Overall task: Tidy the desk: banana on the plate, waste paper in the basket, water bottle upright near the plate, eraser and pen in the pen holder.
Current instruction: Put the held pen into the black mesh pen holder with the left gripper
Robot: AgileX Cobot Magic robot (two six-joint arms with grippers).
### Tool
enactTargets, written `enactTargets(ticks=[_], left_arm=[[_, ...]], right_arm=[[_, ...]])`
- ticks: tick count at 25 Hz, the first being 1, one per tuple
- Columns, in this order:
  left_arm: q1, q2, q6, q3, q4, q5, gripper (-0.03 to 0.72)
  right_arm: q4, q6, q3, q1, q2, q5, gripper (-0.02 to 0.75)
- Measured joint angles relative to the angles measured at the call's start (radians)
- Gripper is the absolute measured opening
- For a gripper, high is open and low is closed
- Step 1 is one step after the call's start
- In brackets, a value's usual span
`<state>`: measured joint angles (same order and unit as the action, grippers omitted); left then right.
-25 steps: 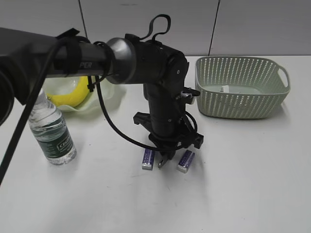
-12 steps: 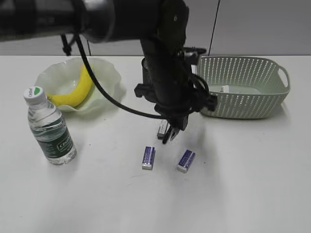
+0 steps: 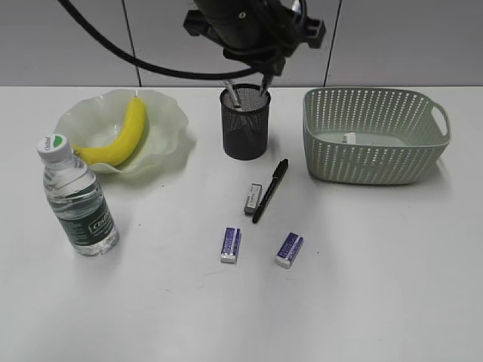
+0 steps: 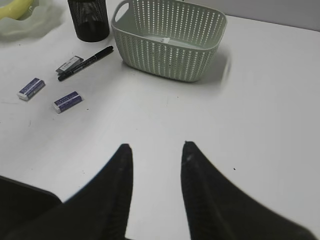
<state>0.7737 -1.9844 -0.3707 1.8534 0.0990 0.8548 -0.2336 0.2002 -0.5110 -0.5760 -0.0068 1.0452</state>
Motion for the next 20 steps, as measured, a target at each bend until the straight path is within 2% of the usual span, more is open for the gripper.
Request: enactTargets(ticks=[4,7,9,13,15,20], left_arm=[[-0.066,0.0,-0.001,-0.053,0.005,-0.191,0.087],[-0.106,0.0,-0.002,-0.152,-0.012,-0.376,0.087],[-0.117,0.0,-0.002,-0.25,-0.026,-0.536,0.087],[-0.124,-0.008,-0.004,-0.445,-0.046,-0.996,0.087],[-0.135,-0.025,-0.004,-0.503,-0.068,-1.195,0.087],[-0.179,-0.084,-0.005,-0.527,-0.133,-1.311,0.087]], right_arm=[[0.0,0.0,0.0,0.0,0.0,0.0,0.276],[0.0,0.0,0.0,0.0,0.0,0.0,0.276],[0.0,0.0,0.0,0.0,0.0,0.0,0.276],[0.0,0.0,0.0,0.0,0.0,0.0,0.276],[0.0,0.0,0.0,0.0,0.0,0.0,0.276],[0.0,0.0,0.0,0.0,0.0,0.0,0.276]])
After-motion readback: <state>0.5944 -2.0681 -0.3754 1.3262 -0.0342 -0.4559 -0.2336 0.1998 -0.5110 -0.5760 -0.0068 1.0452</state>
